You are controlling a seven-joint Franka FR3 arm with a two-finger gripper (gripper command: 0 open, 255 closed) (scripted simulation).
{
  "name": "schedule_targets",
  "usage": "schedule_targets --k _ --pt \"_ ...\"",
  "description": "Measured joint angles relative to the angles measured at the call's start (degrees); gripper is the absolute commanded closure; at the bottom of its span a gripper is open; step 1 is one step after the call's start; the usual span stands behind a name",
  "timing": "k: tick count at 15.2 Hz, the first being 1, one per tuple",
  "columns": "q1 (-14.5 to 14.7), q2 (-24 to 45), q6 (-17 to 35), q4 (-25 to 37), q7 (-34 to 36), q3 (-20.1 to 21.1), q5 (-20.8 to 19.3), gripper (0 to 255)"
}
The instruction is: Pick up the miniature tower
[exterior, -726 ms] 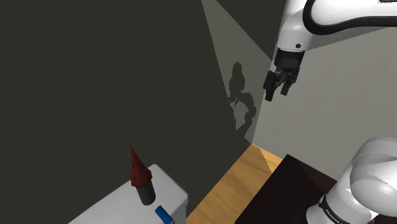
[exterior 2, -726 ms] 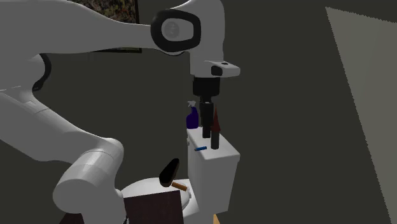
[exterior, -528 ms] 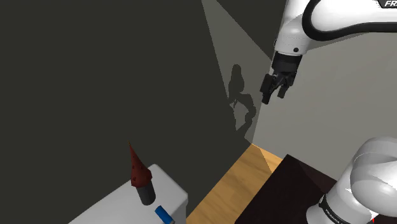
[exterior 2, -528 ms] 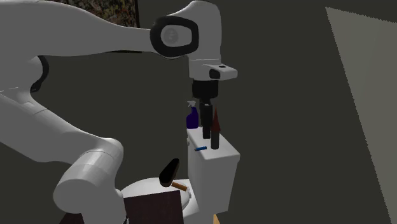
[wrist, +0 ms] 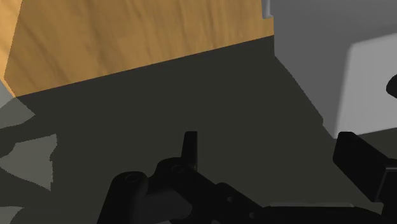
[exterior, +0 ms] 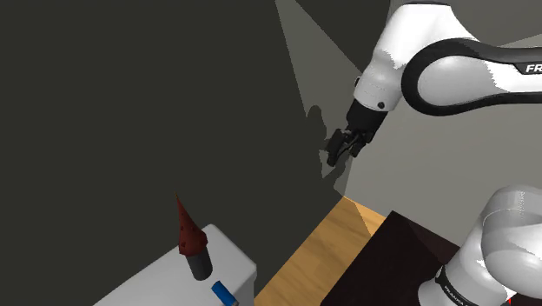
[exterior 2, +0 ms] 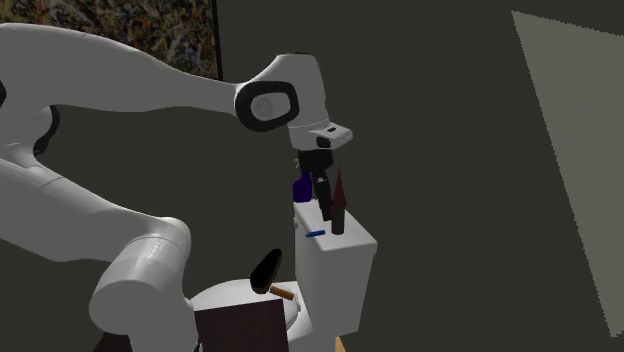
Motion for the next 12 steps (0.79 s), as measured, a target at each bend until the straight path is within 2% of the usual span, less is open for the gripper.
schedule_targets --k 4,8,12 --pt "2.3 1.1 10.9 -3.8 3.5 5.1 2.9 0" --pt "3.8 5.0 23.2 -6.1 7.4 11.2 5.1 0" --pt "3.2 10.5 34.9 -5.9 12.2 18.2 5.2 0"
